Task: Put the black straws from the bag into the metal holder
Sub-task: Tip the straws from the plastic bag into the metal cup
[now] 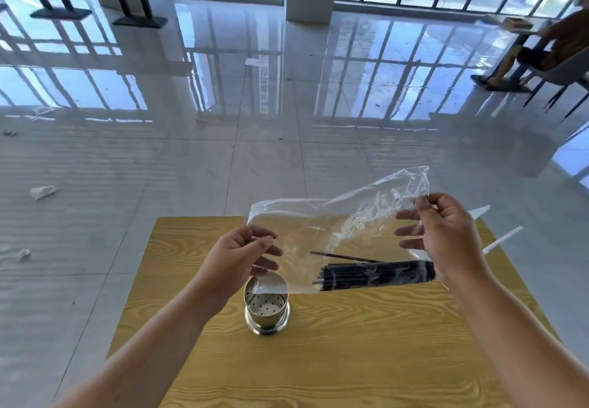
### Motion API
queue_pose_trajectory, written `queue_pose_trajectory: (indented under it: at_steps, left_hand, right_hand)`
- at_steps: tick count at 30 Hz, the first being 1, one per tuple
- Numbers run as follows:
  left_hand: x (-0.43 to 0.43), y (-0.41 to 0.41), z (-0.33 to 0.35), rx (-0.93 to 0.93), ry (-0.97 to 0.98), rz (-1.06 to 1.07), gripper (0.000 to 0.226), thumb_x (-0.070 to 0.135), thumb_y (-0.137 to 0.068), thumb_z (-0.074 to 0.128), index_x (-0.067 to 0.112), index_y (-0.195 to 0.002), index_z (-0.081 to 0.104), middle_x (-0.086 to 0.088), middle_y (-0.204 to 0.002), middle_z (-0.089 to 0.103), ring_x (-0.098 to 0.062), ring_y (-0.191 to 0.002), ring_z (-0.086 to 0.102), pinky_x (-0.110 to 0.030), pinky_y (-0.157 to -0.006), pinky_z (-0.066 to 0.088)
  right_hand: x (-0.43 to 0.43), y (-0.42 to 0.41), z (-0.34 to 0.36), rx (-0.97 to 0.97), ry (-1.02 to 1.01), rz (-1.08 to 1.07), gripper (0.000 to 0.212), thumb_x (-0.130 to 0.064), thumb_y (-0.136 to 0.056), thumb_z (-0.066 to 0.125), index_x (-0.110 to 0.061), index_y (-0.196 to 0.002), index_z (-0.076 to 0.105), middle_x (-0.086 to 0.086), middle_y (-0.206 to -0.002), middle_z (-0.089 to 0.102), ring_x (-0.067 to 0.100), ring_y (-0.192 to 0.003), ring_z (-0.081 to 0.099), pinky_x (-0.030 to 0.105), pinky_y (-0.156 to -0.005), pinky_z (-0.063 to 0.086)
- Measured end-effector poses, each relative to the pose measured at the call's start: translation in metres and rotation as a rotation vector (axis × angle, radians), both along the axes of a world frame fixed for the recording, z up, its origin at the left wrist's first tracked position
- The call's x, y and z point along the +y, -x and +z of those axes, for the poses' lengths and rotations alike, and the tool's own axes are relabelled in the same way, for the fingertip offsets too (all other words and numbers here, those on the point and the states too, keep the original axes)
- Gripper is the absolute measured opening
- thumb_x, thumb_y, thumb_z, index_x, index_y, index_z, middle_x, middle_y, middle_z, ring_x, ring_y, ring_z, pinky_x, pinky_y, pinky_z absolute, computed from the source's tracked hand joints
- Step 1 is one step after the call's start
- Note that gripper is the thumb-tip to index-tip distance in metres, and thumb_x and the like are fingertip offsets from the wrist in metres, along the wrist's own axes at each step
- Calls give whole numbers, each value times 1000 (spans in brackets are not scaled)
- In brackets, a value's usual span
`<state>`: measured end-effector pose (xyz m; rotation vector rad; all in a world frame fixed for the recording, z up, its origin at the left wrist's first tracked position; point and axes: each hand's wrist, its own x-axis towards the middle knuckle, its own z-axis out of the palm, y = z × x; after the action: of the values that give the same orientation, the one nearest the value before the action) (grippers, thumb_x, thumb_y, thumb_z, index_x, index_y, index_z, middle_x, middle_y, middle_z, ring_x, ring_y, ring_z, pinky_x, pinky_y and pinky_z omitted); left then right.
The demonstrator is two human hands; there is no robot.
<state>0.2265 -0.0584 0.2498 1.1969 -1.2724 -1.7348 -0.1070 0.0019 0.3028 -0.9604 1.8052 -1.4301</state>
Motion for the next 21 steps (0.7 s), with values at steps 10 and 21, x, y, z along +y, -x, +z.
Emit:
queue_pose_trajectory:
  at_steps: [10,21]
  left_hand:
    - [8,-9,-43,88,-199,162,13,15,-102,63,16,-102,76,-15,-97,80,-25,-76,76,-35,-65,61]
    - [17,-31,-78,147,-359,379,13,17,-101,63,14,-110,73,-13,-102,81,-24,-82,77,-43,-82,59]
  right_hand:
    - [-26,-23,7,229,-7,124,13,-25,-112,55,-22,-103,63,2,-89,82,23,-62,75,35,-48,63]
    - [-63,-84,22,588,-44,280,17,-34,-110,56,-37,-93,59,-8,-83,79,13,-58,74,53,-60,66]
